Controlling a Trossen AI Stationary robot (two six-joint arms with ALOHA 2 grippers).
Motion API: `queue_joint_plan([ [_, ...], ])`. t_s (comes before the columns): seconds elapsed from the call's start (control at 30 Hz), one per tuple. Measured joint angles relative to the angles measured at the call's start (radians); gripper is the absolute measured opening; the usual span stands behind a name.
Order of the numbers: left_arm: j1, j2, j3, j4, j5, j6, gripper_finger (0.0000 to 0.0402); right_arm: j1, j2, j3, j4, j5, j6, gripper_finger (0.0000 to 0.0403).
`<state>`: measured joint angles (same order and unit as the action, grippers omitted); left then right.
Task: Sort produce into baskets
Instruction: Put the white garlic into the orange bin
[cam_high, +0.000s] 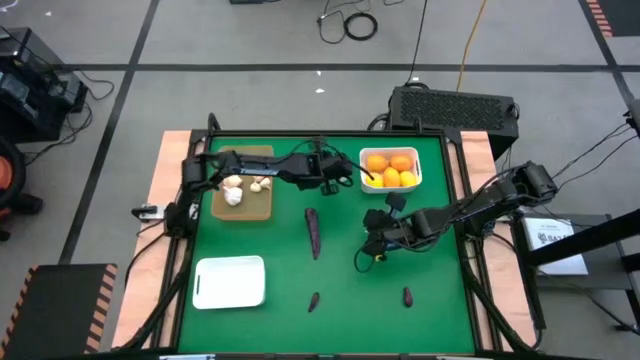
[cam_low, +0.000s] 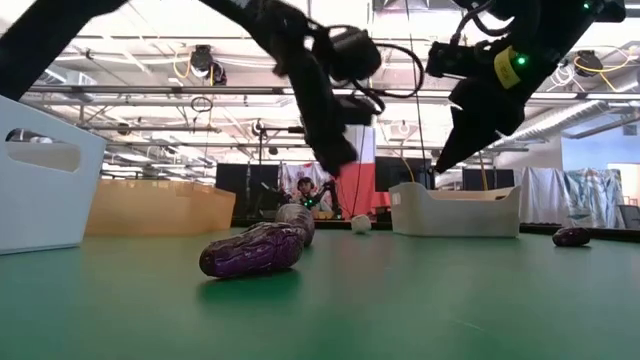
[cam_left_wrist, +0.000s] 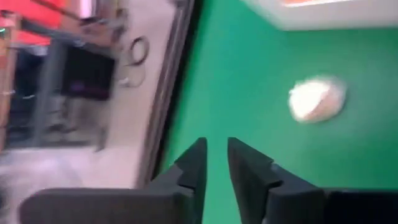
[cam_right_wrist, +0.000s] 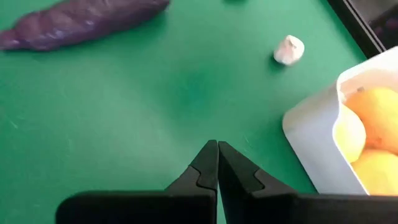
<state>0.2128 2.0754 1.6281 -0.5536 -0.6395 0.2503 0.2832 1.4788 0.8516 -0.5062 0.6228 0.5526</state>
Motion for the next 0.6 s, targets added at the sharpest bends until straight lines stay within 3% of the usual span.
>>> queue_joint_plan([
  [0.1,0.004,-0.064,0.000,-0.167,-0.042,-0.008,0.0096,-0.004,0.000,0.000,0.052,0.003,-0.081,0.0000],
  [0.27,0.070,-0.214,-0.063,-0.325,0.099,-0.086,0.0106,-0.048,0.000,0.021,0.146,-0.035,-0.246,0.0001],
  [0.43,0.154,-0.459,-0.301,-0.223,0.195,-0.136,0.0107,-0.174,0.000,0.107,0.157,-0.155,-0.383,0.0033],
  [0.6,0.185,-0.703,-0.566,-0.018,0.280,-0.167,0.0107,-0.350,0.032,0.197,0.157,-0.276,-0.480,0.0102],
])
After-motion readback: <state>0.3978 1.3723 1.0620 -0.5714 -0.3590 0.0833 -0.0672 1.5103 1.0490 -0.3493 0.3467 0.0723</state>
